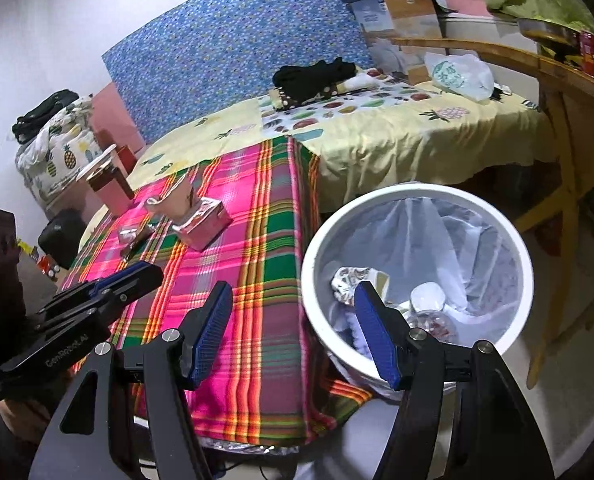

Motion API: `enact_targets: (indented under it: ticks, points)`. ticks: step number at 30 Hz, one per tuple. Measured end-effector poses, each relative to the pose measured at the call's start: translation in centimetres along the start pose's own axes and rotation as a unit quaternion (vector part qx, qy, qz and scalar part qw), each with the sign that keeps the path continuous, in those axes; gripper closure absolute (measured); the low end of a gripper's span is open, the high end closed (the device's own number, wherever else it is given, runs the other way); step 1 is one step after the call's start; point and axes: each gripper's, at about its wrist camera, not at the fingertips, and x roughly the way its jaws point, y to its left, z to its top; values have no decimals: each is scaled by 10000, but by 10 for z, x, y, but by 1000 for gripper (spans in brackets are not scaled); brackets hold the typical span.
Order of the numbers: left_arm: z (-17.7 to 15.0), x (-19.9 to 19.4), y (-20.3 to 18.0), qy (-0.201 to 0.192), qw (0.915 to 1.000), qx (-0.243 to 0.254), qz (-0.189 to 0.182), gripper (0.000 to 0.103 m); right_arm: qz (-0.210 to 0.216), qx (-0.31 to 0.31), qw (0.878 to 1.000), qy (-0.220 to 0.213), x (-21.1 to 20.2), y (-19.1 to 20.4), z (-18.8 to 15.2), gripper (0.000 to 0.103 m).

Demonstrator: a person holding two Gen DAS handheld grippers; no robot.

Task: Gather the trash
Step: 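Move both tools back over the table toward the remaining trash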

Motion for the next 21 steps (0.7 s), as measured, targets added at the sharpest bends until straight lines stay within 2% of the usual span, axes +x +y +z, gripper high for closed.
enact_targets:
  ticks: [13, 21]
  points:
    - [-14, -14, 39, -18, 9987, -317, 395, 84, 342, -172, 9991, 191, 17, 25, 0, 38]
    - [-18, -24, 70, -56, 9953, -573, 780, 84, 449, -266, 9984, 209, 26, 41, 3, 38]
